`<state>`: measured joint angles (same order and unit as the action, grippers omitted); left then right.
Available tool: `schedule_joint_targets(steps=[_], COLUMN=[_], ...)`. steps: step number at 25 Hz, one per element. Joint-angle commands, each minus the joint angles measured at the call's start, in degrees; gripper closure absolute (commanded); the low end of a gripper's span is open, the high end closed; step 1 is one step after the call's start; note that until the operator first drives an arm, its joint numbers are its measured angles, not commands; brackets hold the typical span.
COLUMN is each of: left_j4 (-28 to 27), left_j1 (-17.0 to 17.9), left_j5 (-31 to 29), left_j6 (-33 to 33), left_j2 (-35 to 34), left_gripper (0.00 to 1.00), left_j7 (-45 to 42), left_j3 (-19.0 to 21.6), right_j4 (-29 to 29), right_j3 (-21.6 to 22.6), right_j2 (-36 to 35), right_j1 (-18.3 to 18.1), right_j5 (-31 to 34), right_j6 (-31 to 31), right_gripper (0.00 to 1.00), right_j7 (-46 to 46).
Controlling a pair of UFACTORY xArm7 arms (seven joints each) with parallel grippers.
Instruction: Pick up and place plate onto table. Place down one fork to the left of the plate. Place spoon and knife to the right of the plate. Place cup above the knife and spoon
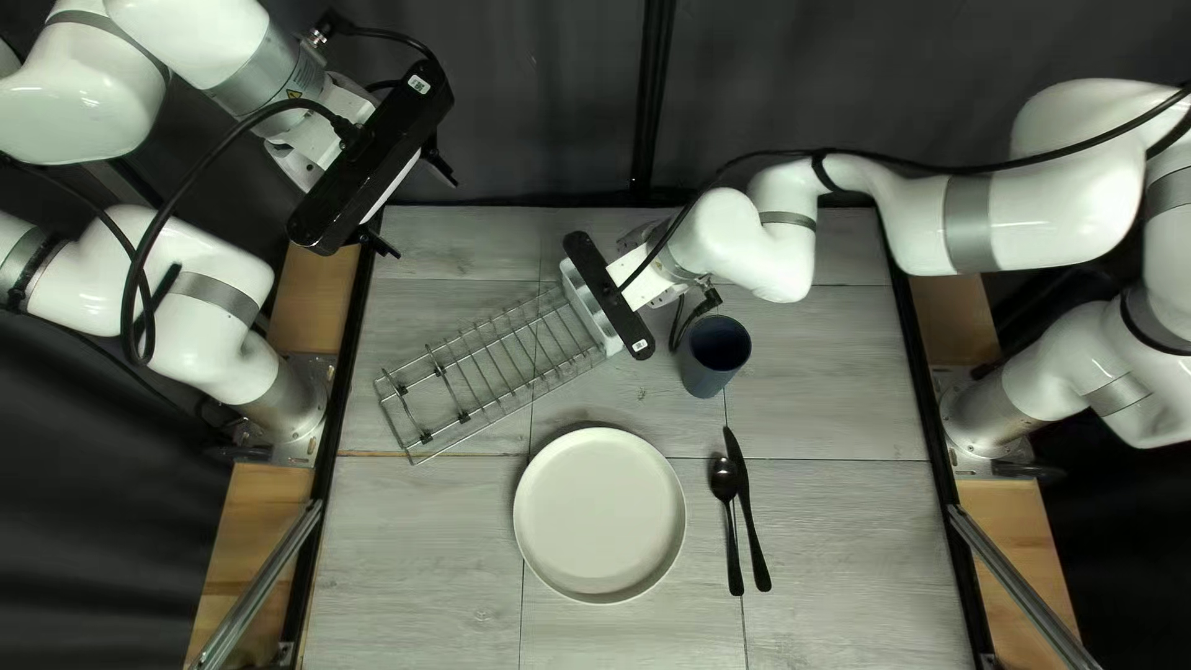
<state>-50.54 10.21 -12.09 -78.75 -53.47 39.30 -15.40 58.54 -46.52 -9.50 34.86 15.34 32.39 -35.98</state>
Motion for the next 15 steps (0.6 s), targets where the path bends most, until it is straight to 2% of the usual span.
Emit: schedule_joint_targets(steps=[1, 3, 4, 8, 11, 15], left_j4=[0.0, 0.0, 0.0, 0.0, 0.0, 0.0], left_j1=[0.0, 0.0, 0.0, 0.0, 0.0, 0.0], left_j5=[0.0, 0.0, 0.0, 0.0, 0.0, 0.0], left_j6=[0.0, 0.0, 0.0, 0.0, 0.0, 0.0], left_j2=[0.0, 0.0, 0.0, 0.0, 0.0, 0.0], left_gripper=[0.00, 0.00, 0.00, 0.00, 0.00, 0.00], left_j7=[0.0, 0.0, 0.0, 0.0, 0.0, 0.0], left_j3=[0.0, 0.0, 0.0, 0.0, 0.0, 0.0], right_j4=[-0.4, -0.9, -1.1, -4.8, -7.4, -9.7], right_j3=[2.8, 7.4, 8.5, 17.9, 23.1, 28.6], right_j2=[11.0, 16.8, 18.2, 26.8, 28.8, 27.5], right_j1=[3.0, 3.1, 3.2, 4.1, 5.2, 6.8], right_j5=[13.7, 19.3, 20.5, 25.9, 28.6, 32.8], right_j6=[10.1, 16.8, 18.3, 26.9, 29.1, 30.3], right_gripper=[1.00, 1.00, 1.00, 1.00, 1.00, 1.00], right_j7=[13.0, 18.7, 20.1, 29.5, 36.1, 45.4])
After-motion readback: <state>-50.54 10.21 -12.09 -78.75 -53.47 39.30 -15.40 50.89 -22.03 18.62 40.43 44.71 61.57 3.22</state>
